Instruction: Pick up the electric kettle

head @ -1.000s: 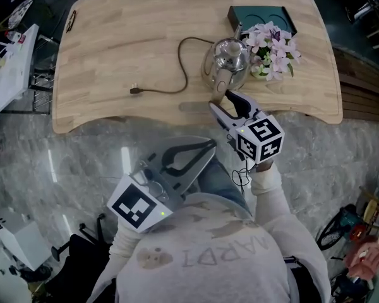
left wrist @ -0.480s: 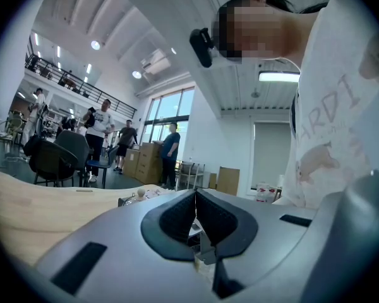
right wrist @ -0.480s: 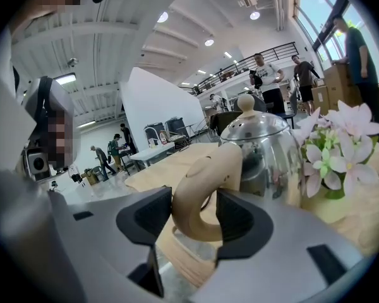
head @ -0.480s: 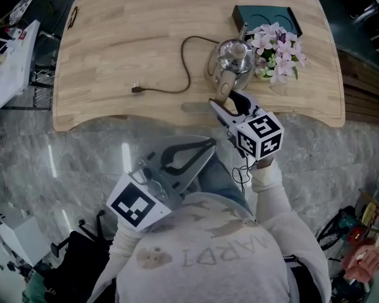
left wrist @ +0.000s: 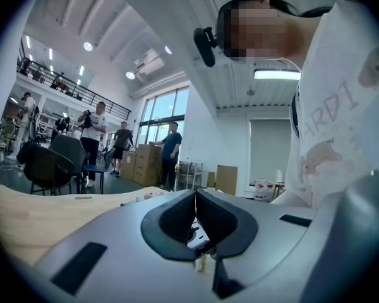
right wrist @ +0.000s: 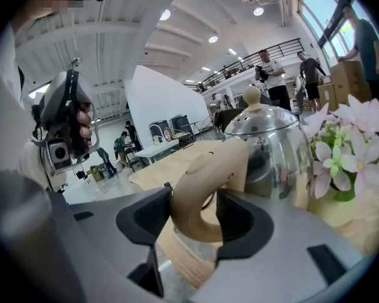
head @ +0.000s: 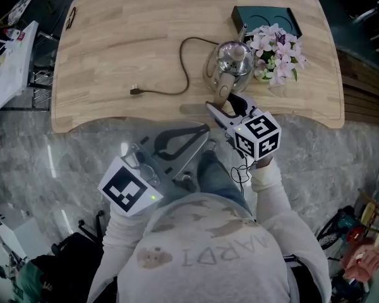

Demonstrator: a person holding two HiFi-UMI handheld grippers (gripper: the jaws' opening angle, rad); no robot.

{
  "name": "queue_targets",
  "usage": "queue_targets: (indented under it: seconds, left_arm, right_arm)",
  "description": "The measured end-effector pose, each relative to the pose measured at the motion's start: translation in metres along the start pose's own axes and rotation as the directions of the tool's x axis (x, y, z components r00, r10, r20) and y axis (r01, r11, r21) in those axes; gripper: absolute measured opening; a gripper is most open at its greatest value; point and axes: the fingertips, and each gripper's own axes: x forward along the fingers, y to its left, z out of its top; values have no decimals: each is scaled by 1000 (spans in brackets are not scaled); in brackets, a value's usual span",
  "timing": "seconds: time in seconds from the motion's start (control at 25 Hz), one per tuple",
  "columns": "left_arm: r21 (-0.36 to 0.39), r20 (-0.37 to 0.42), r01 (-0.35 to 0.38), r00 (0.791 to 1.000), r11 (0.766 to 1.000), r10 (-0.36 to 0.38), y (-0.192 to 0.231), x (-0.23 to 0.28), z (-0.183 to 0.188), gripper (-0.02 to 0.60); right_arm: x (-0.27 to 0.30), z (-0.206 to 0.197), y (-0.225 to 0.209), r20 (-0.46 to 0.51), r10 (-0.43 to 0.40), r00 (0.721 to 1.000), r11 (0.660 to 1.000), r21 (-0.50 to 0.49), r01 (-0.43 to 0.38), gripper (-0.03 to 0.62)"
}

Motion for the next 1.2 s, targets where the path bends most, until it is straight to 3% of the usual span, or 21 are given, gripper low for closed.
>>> queue_targets:
  seconds: [0.36, 0.92, 1.2]
  left_arm:
    - [73, -6, 21, 1000, 997, -21, 16, 14, 9, 14]
    - [77, -8, 12, 1000, 997, -12, 25, 23, 10, 14]
    - [73, -14, 6, 1000, 997, -5, 29, 27, 8, 14]
  right_arm:
    - [11, -3, 5, -25, 53, 998, 998, -17, -53, 204]
    - [29, -10, 17, -63, 133, 989, 990, -48, -136, 202]
    - [35, -9, 16, -57, 123, 991, 989, -76, -127, 197]
